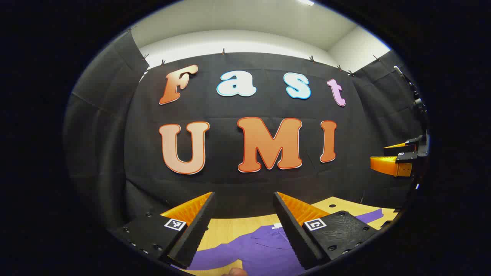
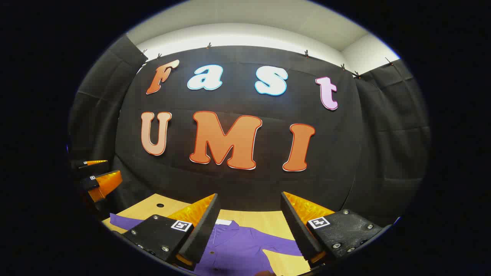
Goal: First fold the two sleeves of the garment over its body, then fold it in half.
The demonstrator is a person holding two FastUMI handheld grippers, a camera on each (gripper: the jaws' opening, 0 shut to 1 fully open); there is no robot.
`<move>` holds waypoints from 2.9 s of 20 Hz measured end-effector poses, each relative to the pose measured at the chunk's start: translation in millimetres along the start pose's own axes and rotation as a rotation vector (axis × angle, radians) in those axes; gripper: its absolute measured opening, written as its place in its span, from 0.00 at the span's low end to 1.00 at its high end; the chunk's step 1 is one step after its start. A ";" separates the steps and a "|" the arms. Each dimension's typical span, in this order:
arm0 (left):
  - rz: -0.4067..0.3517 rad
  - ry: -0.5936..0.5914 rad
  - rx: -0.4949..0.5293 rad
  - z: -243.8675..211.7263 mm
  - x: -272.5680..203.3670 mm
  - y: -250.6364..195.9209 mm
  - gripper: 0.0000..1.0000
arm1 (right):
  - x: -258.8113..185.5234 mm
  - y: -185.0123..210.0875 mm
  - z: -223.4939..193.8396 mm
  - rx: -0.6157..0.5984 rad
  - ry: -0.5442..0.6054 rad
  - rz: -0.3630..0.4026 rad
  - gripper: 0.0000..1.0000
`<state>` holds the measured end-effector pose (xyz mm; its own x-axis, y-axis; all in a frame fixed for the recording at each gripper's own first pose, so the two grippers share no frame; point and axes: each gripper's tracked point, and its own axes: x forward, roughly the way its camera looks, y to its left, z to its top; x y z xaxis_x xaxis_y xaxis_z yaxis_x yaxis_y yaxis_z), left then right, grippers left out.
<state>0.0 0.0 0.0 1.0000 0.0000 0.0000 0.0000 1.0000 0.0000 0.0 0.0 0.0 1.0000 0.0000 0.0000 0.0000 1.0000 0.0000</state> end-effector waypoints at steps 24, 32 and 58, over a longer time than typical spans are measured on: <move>0.089 0.015 0.021 -22.0 25.8 -46.8 0.96 | 54.0 -70.9 -102.0 0.055 0.151 0.019 0.94; 0.081 0.048 0.068 -29.2 27.1 -55.2 0.95 | 60.6 -155.0 -177.3 0.041 0.322 -0.139 0.94; 0.183 0.193 0.139 -47.8 19.7 -44.7 0.96 | 29.1 -316.9 -432.5 0.454 1.157 -0.330 0.95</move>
<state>19.7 -44.7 -47.8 0.9649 0.1940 -0.1772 -0.1674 0.9737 0.1543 29.1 -316.9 -432.5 0.3711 -0.0177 -0.9284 0.4747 0.8630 0.1733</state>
